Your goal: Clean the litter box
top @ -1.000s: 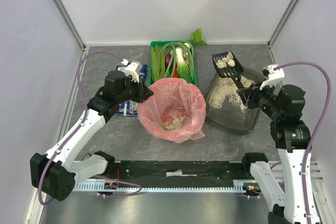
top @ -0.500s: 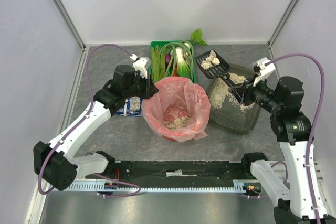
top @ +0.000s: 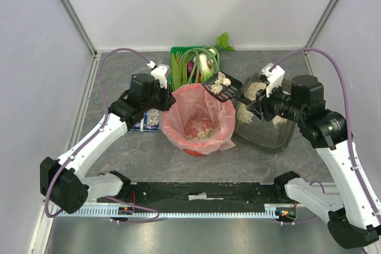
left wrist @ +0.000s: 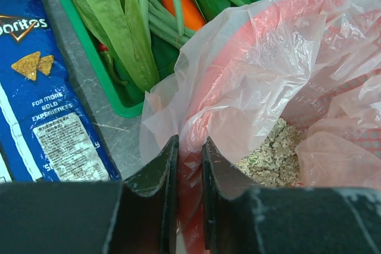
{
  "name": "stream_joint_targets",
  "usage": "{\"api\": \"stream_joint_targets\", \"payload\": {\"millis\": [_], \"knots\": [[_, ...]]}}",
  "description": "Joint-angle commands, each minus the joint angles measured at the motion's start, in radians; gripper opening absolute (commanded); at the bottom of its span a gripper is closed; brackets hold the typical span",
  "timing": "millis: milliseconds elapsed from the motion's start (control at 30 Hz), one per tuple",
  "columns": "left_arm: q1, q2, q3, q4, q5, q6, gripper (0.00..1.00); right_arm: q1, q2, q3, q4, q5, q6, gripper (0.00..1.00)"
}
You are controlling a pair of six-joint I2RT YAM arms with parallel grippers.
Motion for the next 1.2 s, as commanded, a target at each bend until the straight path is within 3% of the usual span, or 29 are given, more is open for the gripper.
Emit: {"api": "stream_joint_targets", "payload": {"millis": [0,400,833,1000,1167], "knots": [[0.004,-0.025,-0.019,0.033,-0.067,0.051,0.02,0.092,0.034,0.077,-0.096,0.083,-0.039,0.0],[0.004,-0.076,-0.042,0.06,-0.067,0.052,0.02,0.325,0.17,0.241,-0.27,0.172,-0.041,0.0],[0.003,-0.085,-0.062,0.057,-0.006,0.029,0.02,0.57,0.435,0.471,-0.521,0.512,0.076,0.0],[0.003,-0.096,-0.065,0.066,0.026,0.014,0.02,0.667,0.521,0.511,-0.561,0.742,0.091,0.0],[0.003,-0.102,-0.067,0.065,0.023,0.017,0.02,0.763,0.592,0.549,-0.572,0.865,0.079,0.0]]}}
